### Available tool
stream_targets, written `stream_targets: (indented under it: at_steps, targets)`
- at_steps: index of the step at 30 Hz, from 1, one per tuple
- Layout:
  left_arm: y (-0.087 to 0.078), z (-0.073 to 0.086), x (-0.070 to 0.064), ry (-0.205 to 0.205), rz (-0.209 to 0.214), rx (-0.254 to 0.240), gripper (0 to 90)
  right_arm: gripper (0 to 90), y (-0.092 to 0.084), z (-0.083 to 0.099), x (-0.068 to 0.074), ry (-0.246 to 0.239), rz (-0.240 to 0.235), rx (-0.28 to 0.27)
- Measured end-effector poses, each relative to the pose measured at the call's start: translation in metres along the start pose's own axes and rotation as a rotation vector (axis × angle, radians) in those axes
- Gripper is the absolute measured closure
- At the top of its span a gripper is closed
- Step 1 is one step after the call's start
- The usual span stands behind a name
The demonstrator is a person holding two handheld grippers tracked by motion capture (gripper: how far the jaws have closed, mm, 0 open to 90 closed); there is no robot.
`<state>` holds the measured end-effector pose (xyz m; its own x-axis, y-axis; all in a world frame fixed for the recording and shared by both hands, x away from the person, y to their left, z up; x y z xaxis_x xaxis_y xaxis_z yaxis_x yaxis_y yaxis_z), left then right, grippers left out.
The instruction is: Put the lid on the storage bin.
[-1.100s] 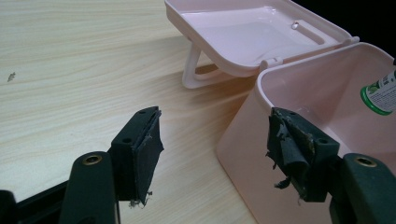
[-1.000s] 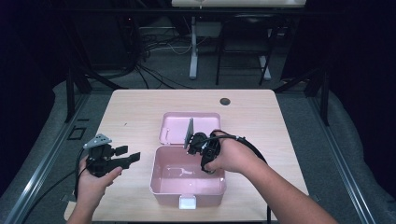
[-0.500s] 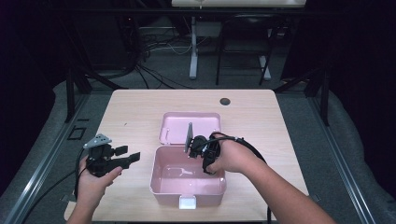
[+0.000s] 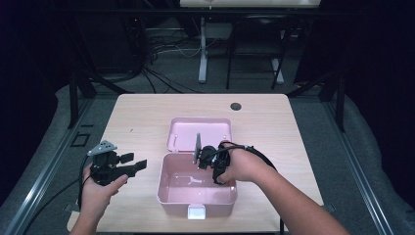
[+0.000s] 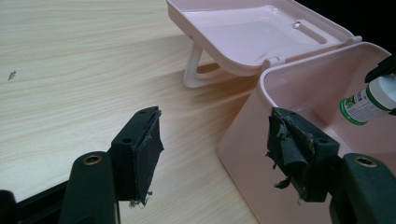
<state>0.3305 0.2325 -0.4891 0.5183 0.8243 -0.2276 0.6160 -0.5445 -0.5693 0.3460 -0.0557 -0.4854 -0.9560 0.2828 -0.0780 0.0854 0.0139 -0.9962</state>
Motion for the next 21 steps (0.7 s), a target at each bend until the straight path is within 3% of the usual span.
stream_targets:
  at_steps: [7,21]
  targets:
    - [0.0004,0.0003,-0.0002,-0.001,0.002,0.001,34.6,50.0,0.0045,0.0,0.0001,-0.044,0.004,0.005]
    - [0.0011,0.0009,0.0006,-0.003,0.003,0.004,34.6,50.0,0.01,-0.0031,-0.0027,-0.05,0.016,0.008]
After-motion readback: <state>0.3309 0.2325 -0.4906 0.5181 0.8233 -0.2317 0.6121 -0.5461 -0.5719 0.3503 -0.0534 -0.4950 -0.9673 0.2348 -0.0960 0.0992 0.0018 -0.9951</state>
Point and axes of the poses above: each handheld gripper's, and its own axes: y roughly forward along the jaws, z roughly out of its underside, x roughly to its left, the point moved 4 cm from there along y, roughly forward along the jaws, and after that the axes turned 1 degree about -z, right-handed, at the moved point
